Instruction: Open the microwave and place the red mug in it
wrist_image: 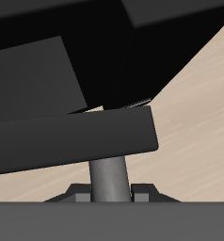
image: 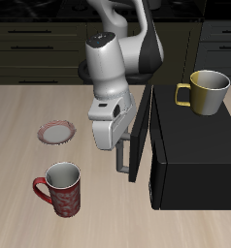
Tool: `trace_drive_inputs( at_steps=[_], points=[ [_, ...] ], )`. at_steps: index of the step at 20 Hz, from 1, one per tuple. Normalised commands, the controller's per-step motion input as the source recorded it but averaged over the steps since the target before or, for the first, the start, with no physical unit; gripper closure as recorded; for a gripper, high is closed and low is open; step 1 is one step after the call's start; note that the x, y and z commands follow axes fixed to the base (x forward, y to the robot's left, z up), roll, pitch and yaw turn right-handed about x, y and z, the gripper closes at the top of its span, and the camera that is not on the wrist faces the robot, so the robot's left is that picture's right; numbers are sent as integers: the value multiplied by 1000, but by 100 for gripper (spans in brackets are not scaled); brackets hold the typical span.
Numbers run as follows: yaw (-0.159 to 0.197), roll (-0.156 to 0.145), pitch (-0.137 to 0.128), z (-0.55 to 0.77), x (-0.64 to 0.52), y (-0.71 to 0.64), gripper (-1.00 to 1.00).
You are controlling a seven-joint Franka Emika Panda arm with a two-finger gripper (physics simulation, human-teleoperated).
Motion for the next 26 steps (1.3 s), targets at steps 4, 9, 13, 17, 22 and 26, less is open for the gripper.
trace_drive_inputs(
  at_steps=[4,9,13,17,22,26],
  points=[
    [-48,-68,-95,143,-121,-147,100],
    [-56,-48,-31,-20,-41,-92,100],
    [-12,0,-48,-37,-18,-14,100],
    [-40,-18,-62,109,-78,-64,100],
    [-14,1,-95,104,-240,-12,100],
    [-53,-28,-2,-71,-64,-93,100]
  ],
)
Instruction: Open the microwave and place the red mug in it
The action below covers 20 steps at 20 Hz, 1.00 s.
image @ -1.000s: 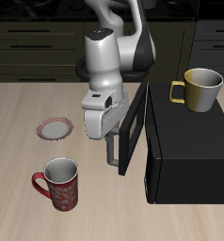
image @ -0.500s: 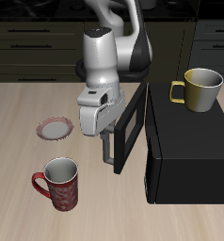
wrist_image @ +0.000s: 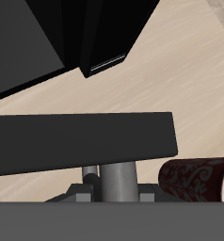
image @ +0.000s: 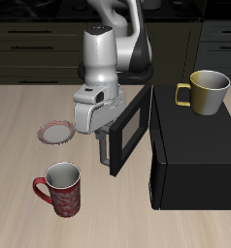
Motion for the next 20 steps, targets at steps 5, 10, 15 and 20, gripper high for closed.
trace_drive_inputs(
  at_steps=[5,10,15,20],
  points=[
    [-86,-46,8,48,-99,-160,100],
    [-51,-27,3,43,-74,-128,100],
    [-93,-24,26,50,-239,-109,100],
    [-53,-18,-6,8,-145,-115,100]
  ],
)
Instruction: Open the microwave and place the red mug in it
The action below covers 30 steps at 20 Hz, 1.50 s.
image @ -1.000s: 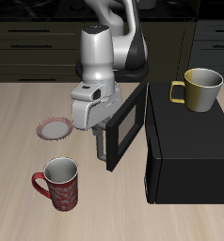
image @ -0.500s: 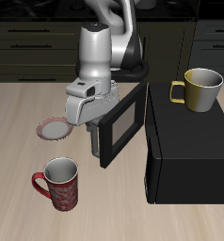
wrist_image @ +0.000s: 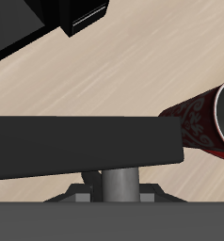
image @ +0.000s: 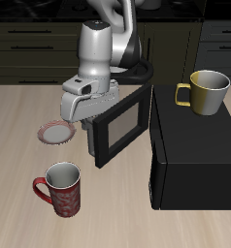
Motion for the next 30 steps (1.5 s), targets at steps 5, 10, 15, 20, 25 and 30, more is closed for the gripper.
trace_drive_inputs(
  at_steps=[5,10,15,20,25,30],
  points=[
    [-62,-21,7,-36,-168,-94,100],
    [-28,-39,-64,6,-184,-90,100],
    [-58,-3,5,-80,-192,10,100],
    [-51,-34,7,-83,-70,-48,100],
    [-34,-35,19,-95,-108,-142,100],
    [-33,-25,5,-93,-352,-162,100]
  ],
)
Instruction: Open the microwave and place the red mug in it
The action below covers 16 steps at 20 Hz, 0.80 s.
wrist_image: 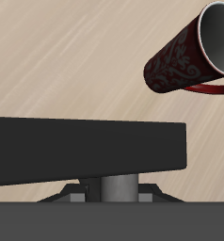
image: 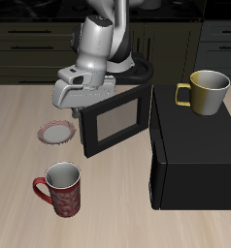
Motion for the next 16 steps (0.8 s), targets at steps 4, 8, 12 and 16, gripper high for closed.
trace_drive_inputs(
  at_steps=[4,8,12,16],
  points=[
    [-49,-46,-2,-55,-217,-180,100],
    [-18,-42,15,-165,-46,-120,100],
    [-22,-29,-1,-80,-113,-127,100],
    [-3,-1,-7,-46,-121,-12,100]
  ],
)
